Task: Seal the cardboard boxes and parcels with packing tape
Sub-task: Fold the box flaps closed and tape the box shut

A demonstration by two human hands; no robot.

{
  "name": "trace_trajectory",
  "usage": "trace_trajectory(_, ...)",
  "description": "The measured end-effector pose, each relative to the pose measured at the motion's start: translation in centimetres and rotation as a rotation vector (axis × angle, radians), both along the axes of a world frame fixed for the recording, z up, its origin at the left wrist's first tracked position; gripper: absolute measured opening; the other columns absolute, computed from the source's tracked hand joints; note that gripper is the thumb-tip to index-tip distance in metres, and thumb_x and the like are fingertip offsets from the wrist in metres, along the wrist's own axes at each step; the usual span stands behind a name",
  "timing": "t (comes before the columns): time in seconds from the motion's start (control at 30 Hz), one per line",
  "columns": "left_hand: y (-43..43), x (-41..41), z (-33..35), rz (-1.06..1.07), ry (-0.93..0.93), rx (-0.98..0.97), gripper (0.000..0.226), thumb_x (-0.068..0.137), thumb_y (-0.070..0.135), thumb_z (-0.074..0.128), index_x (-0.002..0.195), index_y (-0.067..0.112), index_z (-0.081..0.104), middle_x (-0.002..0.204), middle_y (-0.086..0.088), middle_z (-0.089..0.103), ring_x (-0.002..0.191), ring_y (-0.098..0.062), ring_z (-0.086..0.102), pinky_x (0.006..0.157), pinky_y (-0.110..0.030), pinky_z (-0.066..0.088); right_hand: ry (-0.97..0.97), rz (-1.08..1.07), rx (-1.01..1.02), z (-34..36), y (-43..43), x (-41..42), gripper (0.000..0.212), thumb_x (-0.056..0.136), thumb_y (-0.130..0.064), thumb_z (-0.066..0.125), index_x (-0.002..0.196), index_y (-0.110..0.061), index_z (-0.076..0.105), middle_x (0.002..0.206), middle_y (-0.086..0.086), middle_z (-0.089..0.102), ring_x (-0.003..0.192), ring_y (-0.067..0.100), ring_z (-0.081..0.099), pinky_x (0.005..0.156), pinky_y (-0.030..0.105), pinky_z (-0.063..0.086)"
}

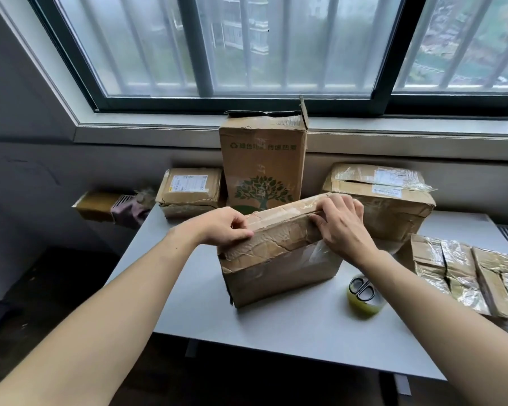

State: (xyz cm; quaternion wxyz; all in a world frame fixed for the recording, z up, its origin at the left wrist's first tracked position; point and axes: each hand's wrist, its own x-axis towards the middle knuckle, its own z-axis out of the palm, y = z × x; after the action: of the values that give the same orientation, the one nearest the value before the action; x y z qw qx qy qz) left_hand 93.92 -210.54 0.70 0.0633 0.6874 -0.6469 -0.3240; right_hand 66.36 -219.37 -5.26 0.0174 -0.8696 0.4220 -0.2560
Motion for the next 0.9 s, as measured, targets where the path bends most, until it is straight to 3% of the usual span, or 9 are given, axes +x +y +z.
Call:
trace_trajectory(0.17,-0.1,-1.7,-1.5,-0.003,-0.031,-0.059,0.032,0.095,0.044,0.061,0.080,0.016,0.066,0.079,0.001,0.065,0.072,-0.014,0.056,0.064,-0.028,0.044,0.011,-0.123,0.130,0.7,-0.2,0.8,0.030,0.099,-0.033,0.053,0.123,-0.014,0.054,0.136,0.006,0.047,0.129,0.027,0.034,0.109,0.041,0.019)
trace_trajectory(0.27,0.0,-2.8,-1.9,-0.020,0.003,-0.089,0.034,0.095,0.041,0.063,0.071,0.017,0.061,0.070,0.005,0.057,0.063,-0.009,0.048,0.056,-0.021,0.037,-0.011,-0.005,0.175,1.4,0.8,1.3,0.043,0.099,-0.039,0.053,0.138,-0.023,0.047,0.145,-0.001,0.041,0.135,0.024,0.029,0.110,0.045,0.021)
trace_trajectory(0.37,0.0,-3.9,-2.1,-0.054,0.096,-0.099,0.030,0.093,0.037,0.066,0.076,0.012,0.065,0.070,0.007,0.058,0.063,-0.007,0.048,0.057,-0.017,0.037,0.143,0.156,0.282,2.0,1.5,2.5,0.062,0.092,-0.063,0.041,0.146,-0.033,0.042,0.149,-0.005,0.039,0.138,0.021,0.025,0.112,0.047,0.018)
trace_trajectory(0.43,0.2,-4.4,-2.3,-0.080,0.149,-0.076,0.025,0.092,0.035,0.068,0.079,0.014,0.067,0.071,0.008,0.061,0.063,-0.005,0.050,0.060,-0.018,0.040,0.223,0.222,0.348,2.4,1.8,3.3,0.066,0.087,-0.065,0.036,0.143,-0.033,0.047,0.148,-0.004,0.042,0.139,0.020,0.025,0.114,0.047,0.016)
trace_trajectory(0.53,0.4,-4.6,-2.2,-0.107,0.198,-0.050,0.018,0.090,0.031,0.071,0.075,0.022,0.067,0.068,0.011,0.060,0.060,-0.004,0.052,0.059,-0.016,0.044,0.292,0.260,0.361,3.0,1.9,4.1,0.032,0.093,-0.035,0.055,0.121,-0.024,0.063,0.140,-0.002,0.046,0.137,0.021,0.025,0.108,0.037,0.012)
trace_trajectory(0.63,0.7,-4.4,-1.9,-0.015,0.276,-0.052,0.009,0.090,0.028,0.072,0.085,0.021,0.069,0.069,0.008,0.065,0.058,-0.013,0.057,0.054,-0.021,0.049,0.286,0.277,0.316,3.3,1.9,4.3,0.011,0.093,-0.023,0.055,0.099,-0.022,0.065,0.110,-0.008,0.055,0.122,0.021,0.042,0.100,0.035,0.014)
trace_trajectory(0.7,0.8,-4.1,-1.7,0.093,0.340,-0.097,0.017,0.090,0.030,0.072,0.103,0.022,0.064,0.077,0.001,0.071,0.062,-0.014,0.063,0.056,-0.021,0.051,0.265,0.310,0.318,3.1,1.9,3.9,0.007,0.093,-0.022,0.055,0.093,-0.025,0.061,0.095,-0.008,0.060,0.106,0.022,0.052,0.101,0.038,0.018)
trace_trajectory(0.8,0.4,-3.5,-1.3,0.111,0.164,-0.231,0.025,0.091,0.027,0.069,0.115,0.024,0.061,0.093,0.001,0.066,0.082,-0.017,0.064,0.074,-0.025,0.053,0.214,0.325,0.343,2.7,2.0,3.1,0.007,0.094,-0.021,0.056,0.092,-0.027,0.060,0.088,-0.005,0.063,0.097,0.020,0.054,0.102,0.037,0.020)
trace_trajectory(0.9,-0.7,-3.9,-1.7,-0.072,-0.016,-0.286,0.029,0.088,0.027,0.073,0.116,0.023,0.067,0.110,-0.001,0.057,0.096,-0.014,0.056,0.093,-0.027,0.046,0.150,0.331,0.305,2.6,2.0,2.7,0.009,0.092,-0.018,0.058,0.091,-0.027,0.059,0.086,-0.005,0.062,0.096,0.019,0.053,0.098,0.036,0.021)
